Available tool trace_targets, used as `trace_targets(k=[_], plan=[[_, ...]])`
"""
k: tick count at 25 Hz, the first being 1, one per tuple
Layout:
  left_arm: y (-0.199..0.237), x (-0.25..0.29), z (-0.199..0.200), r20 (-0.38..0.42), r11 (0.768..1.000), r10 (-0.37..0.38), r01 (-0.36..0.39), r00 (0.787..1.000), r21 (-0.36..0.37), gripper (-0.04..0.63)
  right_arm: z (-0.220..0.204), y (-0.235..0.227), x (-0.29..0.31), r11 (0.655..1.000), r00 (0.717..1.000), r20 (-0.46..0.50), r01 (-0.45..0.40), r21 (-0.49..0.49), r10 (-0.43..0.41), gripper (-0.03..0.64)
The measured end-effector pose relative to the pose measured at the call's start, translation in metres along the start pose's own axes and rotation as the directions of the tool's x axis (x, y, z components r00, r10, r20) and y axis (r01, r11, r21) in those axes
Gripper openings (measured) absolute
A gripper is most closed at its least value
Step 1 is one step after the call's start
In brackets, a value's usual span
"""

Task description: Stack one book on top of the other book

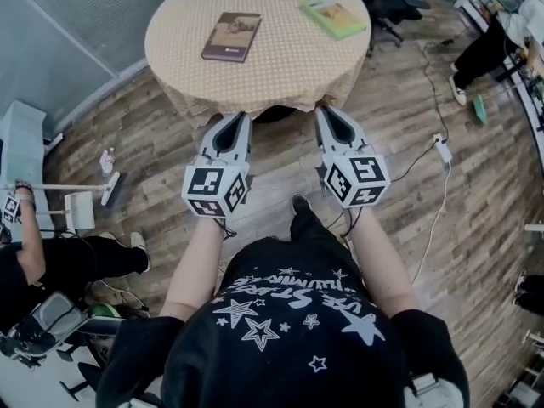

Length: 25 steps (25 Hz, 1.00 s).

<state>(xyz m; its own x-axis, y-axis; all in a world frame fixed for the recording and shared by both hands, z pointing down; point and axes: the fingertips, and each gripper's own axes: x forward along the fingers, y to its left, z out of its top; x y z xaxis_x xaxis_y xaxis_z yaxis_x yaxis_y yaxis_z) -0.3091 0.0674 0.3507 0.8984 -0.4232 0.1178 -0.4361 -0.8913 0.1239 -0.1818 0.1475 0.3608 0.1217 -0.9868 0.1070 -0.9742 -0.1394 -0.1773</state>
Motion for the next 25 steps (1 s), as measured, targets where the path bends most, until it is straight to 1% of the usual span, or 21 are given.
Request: trace_targets(k=[4,9,13,18,21,25], plan=[[0.004,0.009,0.005,0.007,0.999,0.033,-0.033,0.999,0.0,0.017,0.002,-0.011,0.015,1.0,1.0,-0.003,-0.023,0.012,0.023,0.043],[0.017,0.03,0.018,0.029,0.997,0.079,-0.08,0.996,0.005,0.017,0.014,-0.04,0.051,0.999,0.999,0.001,-0.046,0.021,0.046,0.043],[0.027,0.047,0.02,0.022,0.991,0.13,-0.13,0.991,0.016,0.017,0.022,-0.054,0.078,0.995,0.996,0.01,-0.093,0.032,0.093,0.043],[0.027,0.078,0.023,0.018,0.986,0.166,-0.166,0.986,0.027,0.018,0.021,-0.08,0.101,0.99,0.991,-0.002,-0.136,0.048,0.136,0.044],[0.028,0.091,0.022,0.011,0.979,0.201,-0.201,0.98,0.025,0.017,0.021,-0.095,0.113,0.985,0.986,-0.01,-0.165,0.058,0.165,0.044],[0.035,0.096,0.02,0.007,0.965,0.263,-0.263,0.965,0.025,0.017,0.016,-0.108,0.129,0.977,0.979,-0.033,-0.2,0.07,0.203,0.043]])
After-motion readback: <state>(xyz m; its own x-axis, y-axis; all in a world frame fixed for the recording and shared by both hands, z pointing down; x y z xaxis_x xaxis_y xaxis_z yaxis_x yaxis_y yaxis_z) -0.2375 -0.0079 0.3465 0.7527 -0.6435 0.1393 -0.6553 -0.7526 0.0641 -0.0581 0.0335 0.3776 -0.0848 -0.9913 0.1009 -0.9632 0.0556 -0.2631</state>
